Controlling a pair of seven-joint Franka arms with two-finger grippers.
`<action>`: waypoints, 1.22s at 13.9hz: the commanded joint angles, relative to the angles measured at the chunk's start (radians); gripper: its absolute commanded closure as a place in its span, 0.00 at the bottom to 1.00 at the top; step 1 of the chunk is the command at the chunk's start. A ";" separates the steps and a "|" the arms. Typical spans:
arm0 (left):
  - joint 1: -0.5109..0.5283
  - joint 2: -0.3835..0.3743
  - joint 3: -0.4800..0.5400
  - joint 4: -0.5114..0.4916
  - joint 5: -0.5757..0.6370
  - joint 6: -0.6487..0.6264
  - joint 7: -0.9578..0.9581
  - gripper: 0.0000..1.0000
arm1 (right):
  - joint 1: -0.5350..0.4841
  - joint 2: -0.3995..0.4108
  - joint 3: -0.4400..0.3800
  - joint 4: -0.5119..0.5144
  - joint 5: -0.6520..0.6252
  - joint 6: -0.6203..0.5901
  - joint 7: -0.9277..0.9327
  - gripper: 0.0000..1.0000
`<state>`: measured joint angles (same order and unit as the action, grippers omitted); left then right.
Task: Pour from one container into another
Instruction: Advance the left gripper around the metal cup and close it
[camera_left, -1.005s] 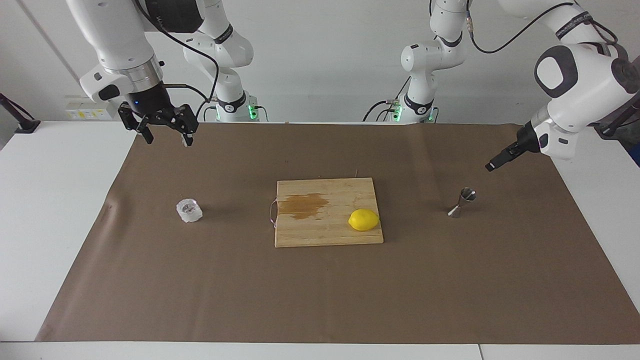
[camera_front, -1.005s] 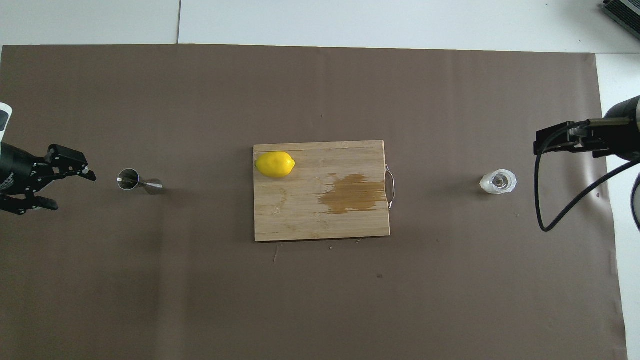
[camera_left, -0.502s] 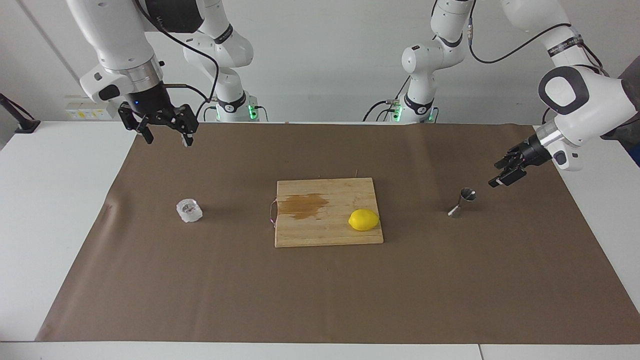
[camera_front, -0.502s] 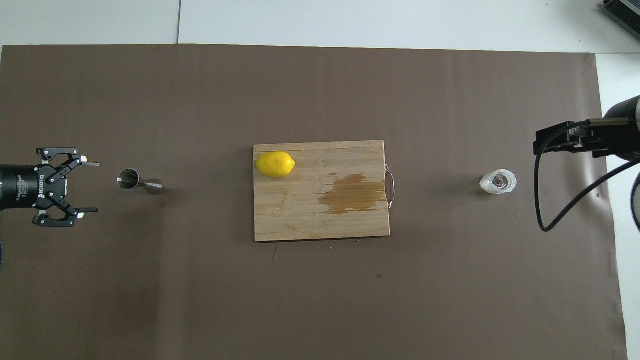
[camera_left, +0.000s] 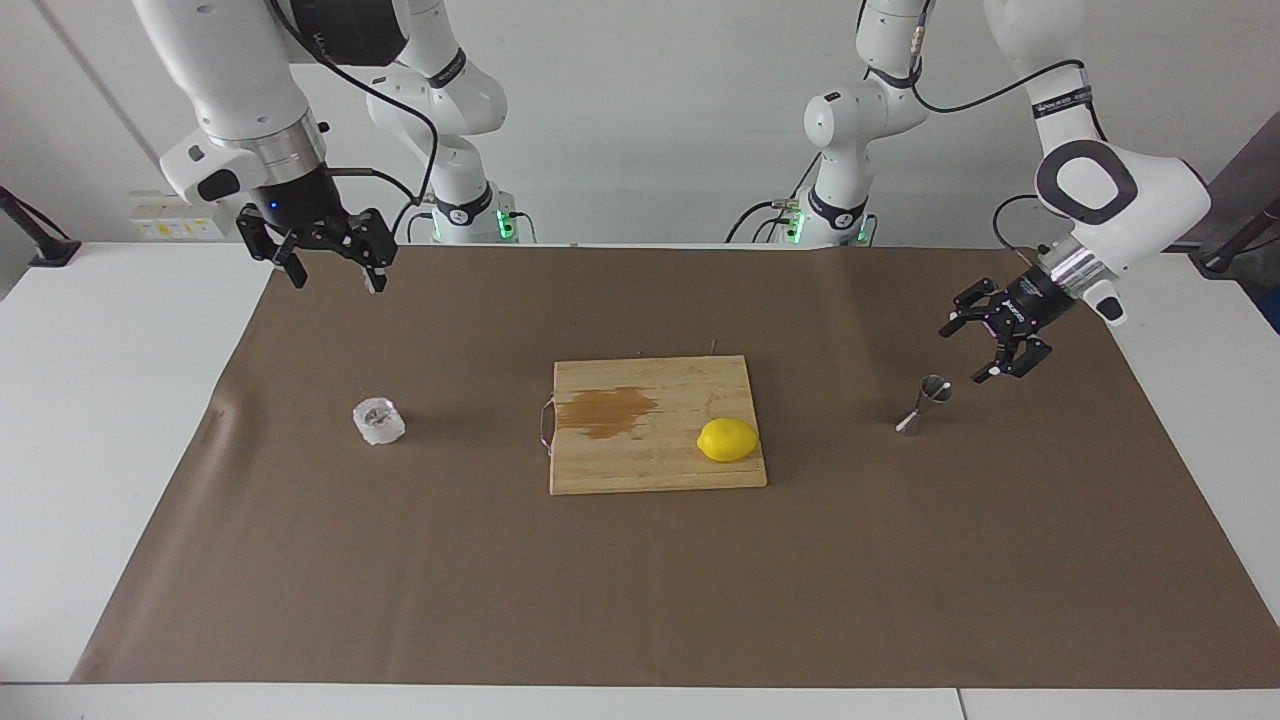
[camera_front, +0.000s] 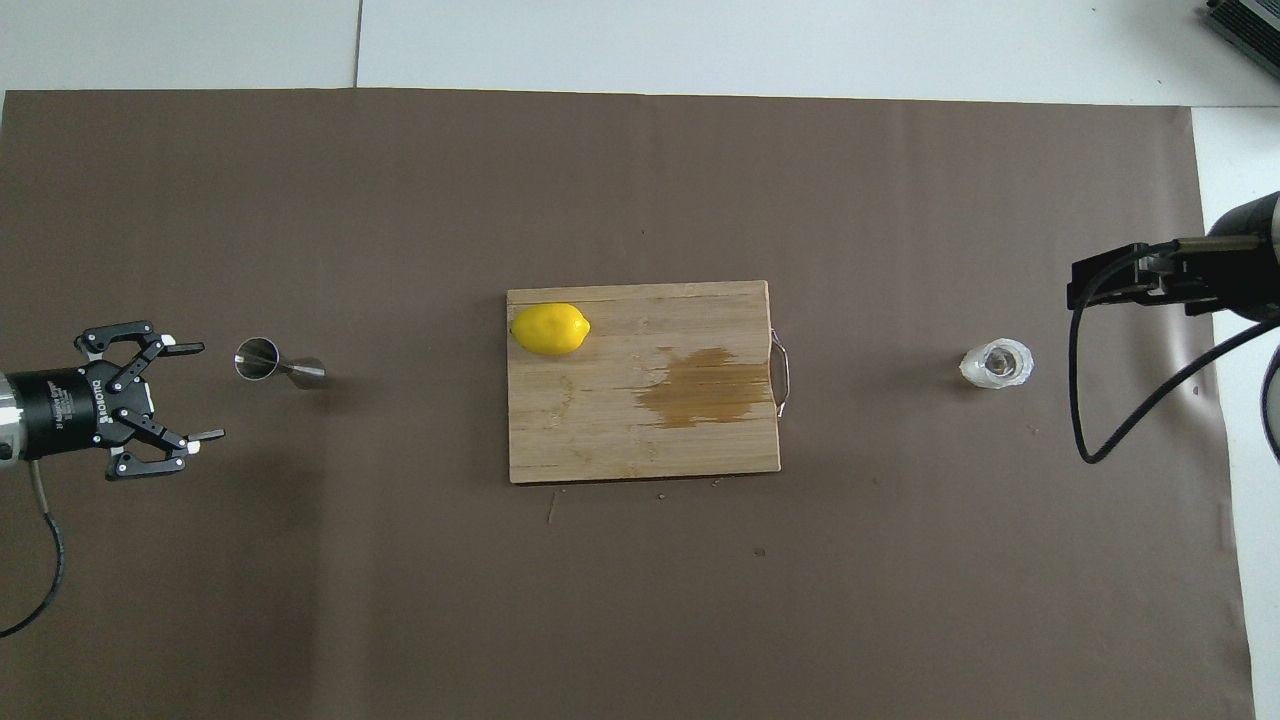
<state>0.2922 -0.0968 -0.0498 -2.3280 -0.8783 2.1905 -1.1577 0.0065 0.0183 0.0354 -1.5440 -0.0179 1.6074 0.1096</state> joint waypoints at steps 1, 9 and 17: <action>-0.016 -0.032 -0.004 -0.054 -0.060 0.069 -0.051 0.00 | -0.008 -0.023 0.001 -0.024 0.022 -0.004 -0.025 0.00; -0.114 -0.018 -0.005 -0.076 -0.090 0.221 -0.132 0.00 | -0.008 -0.023 0.000 -0.024 0.022 -0.004 -0.025 0.00; -0.166 0.003 -0.005 -0.077 -0.114 0.302 -0.154 0.00 | -0.008 -0.023 0.000 -0.024 0.022 -0.004 -0.025 0.00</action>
<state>0.1513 -0.0909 -0.0620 -2.3888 -0.9705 2.4488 -1.2974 0.0065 0.0182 0.0354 -1.5441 -0.0178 1.6074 0.1095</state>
